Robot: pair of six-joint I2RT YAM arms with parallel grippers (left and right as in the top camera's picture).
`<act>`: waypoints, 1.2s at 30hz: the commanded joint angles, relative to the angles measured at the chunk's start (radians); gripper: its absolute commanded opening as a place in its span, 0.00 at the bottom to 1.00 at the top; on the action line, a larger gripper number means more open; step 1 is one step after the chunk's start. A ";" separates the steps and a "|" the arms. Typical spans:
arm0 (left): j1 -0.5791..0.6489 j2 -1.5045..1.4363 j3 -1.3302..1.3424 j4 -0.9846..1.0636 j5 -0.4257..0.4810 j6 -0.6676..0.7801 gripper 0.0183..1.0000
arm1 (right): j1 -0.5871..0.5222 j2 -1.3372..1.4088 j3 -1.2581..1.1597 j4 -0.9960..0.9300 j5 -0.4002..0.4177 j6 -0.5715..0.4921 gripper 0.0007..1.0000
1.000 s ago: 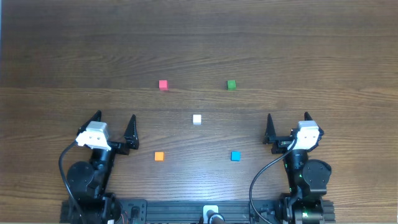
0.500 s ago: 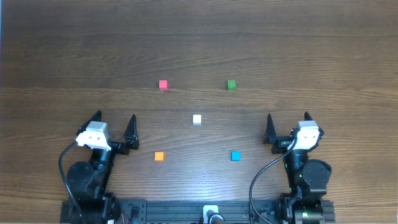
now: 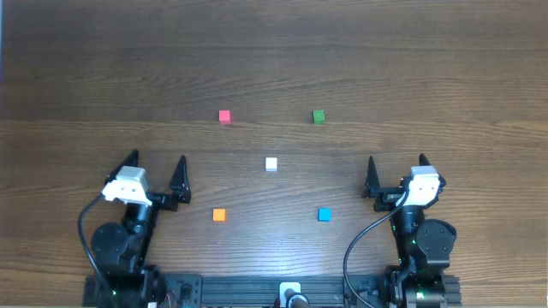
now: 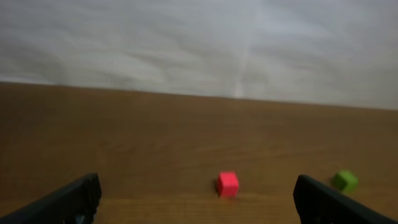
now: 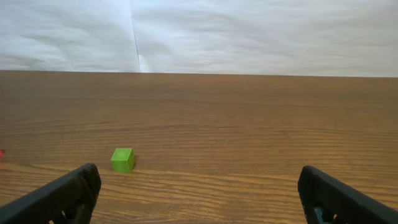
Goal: Stack Cubes
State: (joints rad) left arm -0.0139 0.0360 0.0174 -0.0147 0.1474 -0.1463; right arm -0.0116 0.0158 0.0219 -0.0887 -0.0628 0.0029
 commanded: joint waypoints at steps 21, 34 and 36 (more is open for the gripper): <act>-0.276 1.571 1.216 -0.673 -0.055 -0.210 1.00 | 0.005 -0.011 -0.010 0.003 -0.007 -0.001 0.99; -0.370 1.850 1.249 -0.652 -0.251 -0.289 0.92 | 0.005 -0.011 -0.010 0.003 -0.007 0.000 0.99; -0.370 1.865 1.249 -0.639 -0.262 -0.289 0.92 | 0.005 -0.011 -0.010 0.003 -0.008 -0.001 0.99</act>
State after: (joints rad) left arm -0.3851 1.8683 1.2438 -0.6697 -0.0456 -0.4137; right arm -0.0116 0.0101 0.0196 -0.0853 -0.0628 0.0029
